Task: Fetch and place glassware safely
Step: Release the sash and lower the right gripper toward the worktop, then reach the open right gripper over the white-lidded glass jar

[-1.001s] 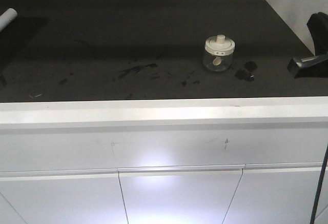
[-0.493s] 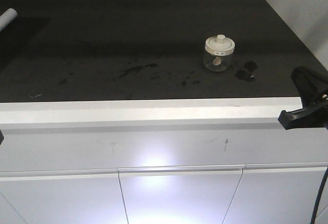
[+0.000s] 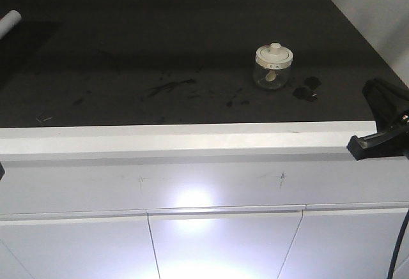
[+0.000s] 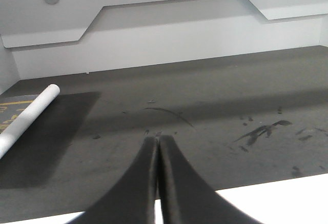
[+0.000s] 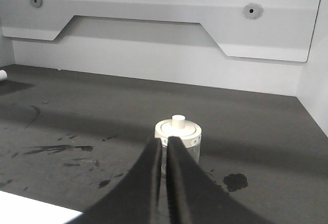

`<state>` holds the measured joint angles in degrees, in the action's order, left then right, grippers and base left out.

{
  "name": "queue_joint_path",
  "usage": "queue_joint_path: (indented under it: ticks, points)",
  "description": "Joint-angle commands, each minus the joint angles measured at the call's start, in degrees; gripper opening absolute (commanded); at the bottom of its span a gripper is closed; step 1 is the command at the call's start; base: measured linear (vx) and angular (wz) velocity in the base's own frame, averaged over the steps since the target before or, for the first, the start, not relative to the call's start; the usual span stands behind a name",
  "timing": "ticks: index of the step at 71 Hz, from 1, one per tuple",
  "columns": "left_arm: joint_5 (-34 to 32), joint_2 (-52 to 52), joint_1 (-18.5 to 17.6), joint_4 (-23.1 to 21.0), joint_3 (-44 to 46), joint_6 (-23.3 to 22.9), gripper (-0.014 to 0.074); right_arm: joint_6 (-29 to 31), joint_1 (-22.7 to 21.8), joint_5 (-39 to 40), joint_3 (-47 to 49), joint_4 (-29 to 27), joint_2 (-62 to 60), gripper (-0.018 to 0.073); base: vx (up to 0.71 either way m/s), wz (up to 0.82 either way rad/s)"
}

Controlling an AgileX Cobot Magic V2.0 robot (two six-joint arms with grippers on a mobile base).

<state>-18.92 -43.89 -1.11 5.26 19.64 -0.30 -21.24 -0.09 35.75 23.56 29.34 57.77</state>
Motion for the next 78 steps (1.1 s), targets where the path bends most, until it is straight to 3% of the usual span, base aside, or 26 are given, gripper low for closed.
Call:
queue_joint_path:
  ticks: [1, 6, 20, 28, 56, 78]
  points:
    - [-4.2, 0.2, -0.4, -0.4, 1.5, -0.5, -0.0007, -0.1, -0.2, 3.9, 1.6, -0.3, -0.9, 0.0099, 0.00, 0.00]
    - [-4.2, 0.2, -0.4, -0.4, 1.5, -0.5, -0.0007, -0.1, -0.2, 3.7, 1.7, -0.3, -0.9, 0.0162, 0.00, 0.00]
    - [-4.2, 0.2, -0.4, -0.4, 1.5, -0.5, -0.0007, 0.5, -0.2, 4.0, 1.7, -0.4, 0.4, 0.0445, 0.00, 0.00]
    - [-4.2, 0.2, -0.4, -0.4, 1.5, -0.5, -0.0007, 0.6, -0.2, 4.3, 2.6, -0.4, 3.2, 0.0525, 0.00, 0.00]
    - [-4.2, 0.2, -0.4, -0.4, 1.5, -0.5, -0.0007, 0.6, -0.2, 10.1, 15.5, -0.2, 22.2, 0.0510, 0.00, 0.00]
    - [-4.2, 0.2, -0.4, -0.4, 1.5, -0.5, -0.0007, 0.6, -0.2, 13.0, 34.4, 2.9, 41.3, 0.0506, 0.00, 0.00]
